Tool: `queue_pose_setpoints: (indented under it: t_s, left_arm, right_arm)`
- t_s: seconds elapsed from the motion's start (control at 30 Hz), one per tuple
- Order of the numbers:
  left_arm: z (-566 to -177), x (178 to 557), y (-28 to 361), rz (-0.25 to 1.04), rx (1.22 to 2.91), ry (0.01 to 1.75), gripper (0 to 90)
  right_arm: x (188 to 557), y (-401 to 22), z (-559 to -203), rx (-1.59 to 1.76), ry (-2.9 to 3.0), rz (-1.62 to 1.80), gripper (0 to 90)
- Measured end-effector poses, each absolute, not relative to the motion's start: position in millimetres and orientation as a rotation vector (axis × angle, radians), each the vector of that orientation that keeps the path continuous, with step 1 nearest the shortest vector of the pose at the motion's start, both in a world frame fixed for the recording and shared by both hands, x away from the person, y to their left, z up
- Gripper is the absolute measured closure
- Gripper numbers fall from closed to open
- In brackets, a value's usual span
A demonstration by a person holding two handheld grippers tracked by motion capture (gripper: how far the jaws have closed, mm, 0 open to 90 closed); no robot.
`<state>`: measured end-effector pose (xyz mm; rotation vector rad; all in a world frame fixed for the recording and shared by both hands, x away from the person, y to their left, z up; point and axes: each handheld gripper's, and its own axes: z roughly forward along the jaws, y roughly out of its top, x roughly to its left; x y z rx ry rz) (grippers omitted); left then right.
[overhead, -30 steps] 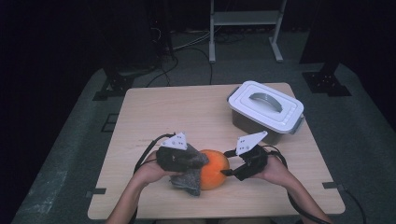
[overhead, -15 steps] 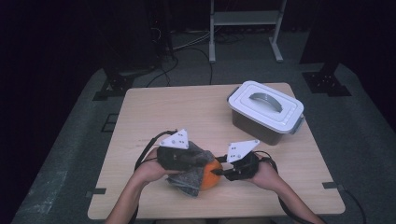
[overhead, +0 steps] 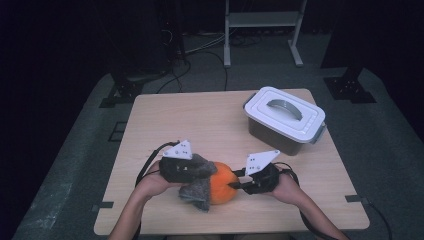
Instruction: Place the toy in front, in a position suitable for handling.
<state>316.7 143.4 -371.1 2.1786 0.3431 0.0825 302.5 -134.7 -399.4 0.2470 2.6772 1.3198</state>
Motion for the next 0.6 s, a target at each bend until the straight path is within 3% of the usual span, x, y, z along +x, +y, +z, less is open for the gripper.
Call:
queue_pose_setpoints:
  t_s: [0.13,0.3,0.37,0.47,0.6]
  left_arm:
    - [-376.6,311.9,142.0,0.055,2.182,0.334,73.3]
    - [-379.9,306.0,137.0,-0.004,2.172,0.293,73.3]
    - [-378.3,304.0,133.7,0.013,2.179,0.280,73.3]
    - [-371.9,304.6,131.2,0.029,2.167,0.271,73.3]
    - [-356.9,307.2,121.6,0.056,2.141,0.249,73.3]
  right_arm:
    - [304.8,-134.4,-396.1,0.278,2.710,1.332,40.9]
    - [312.9,-134.3,-395.8,0.380,2.739,1.381,25.5]
    - [314.2,-130.3,-400.9,0.372,2.762,1.377,26.7]
    - [310.7,-128.4,-403.1,0.328,2.764,1.379,40.2]
    - [304.3,-126.7,-399.2,0.235,2.725,1.351,48.8]
